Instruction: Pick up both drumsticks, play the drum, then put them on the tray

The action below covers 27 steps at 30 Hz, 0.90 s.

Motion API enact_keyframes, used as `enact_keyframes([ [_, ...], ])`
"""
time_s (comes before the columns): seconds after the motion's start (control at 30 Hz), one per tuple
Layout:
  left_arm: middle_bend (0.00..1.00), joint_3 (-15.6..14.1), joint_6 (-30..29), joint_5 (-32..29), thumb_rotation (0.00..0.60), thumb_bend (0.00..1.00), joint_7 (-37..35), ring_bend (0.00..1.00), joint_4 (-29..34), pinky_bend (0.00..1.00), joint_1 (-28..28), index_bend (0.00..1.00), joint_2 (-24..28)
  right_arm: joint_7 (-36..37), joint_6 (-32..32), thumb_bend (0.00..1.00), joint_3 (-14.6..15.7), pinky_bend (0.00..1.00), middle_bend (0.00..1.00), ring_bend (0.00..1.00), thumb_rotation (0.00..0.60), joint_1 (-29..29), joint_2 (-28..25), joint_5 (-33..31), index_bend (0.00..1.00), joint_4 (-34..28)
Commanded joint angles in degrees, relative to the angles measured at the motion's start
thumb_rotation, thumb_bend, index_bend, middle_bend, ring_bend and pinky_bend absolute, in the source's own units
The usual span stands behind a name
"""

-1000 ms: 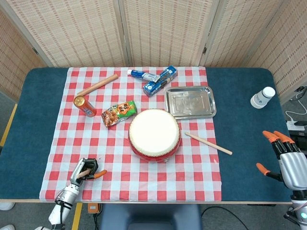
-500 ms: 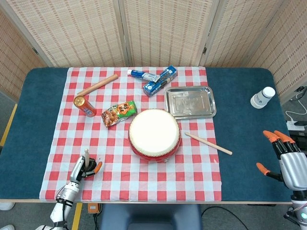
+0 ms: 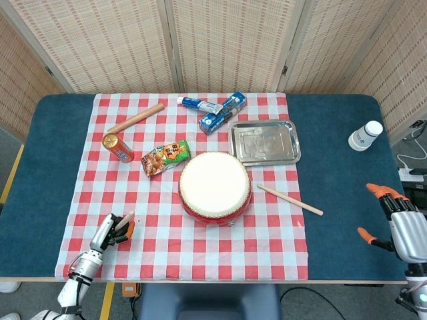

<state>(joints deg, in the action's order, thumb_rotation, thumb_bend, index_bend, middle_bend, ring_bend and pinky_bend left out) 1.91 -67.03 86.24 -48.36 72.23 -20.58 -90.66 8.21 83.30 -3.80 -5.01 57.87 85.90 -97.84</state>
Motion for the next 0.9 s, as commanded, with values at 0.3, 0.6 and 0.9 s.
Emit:
enact_keyframes([
  [0.3,1.00,0.87,-2.79,-1.42,0.600,0.64,35.98,1.00,10.59,1.00,-0.33,1.00,10.64,0.30,-21.37,0.21,-6.23,0.33,0.23,0.22,0.600,-11.77,5.19,-20.69,0.41,-0.51],
  [0.6,1.00,0.55,-6.46,0.25,0.600,0.64,42.35,1.00,12.57,1.00,0.69,1.00,11.28,-17.06,-29.39,0.21,-7.67,0.23,0.23,0.07,0.600,-23.44,20.36,-33.01,0.42,10.92],
  [0.9,1.00,-0.58,-4.74,-0.10,0.600,0.63,42.14,1.00,13.60,1.00,0.72,1.00,12.76,-28.82,-29.94,0.22,-8.65,0.17,0.23,0.03,0.600,-31.44,31.52,-39.27,0.41,19.57],
])
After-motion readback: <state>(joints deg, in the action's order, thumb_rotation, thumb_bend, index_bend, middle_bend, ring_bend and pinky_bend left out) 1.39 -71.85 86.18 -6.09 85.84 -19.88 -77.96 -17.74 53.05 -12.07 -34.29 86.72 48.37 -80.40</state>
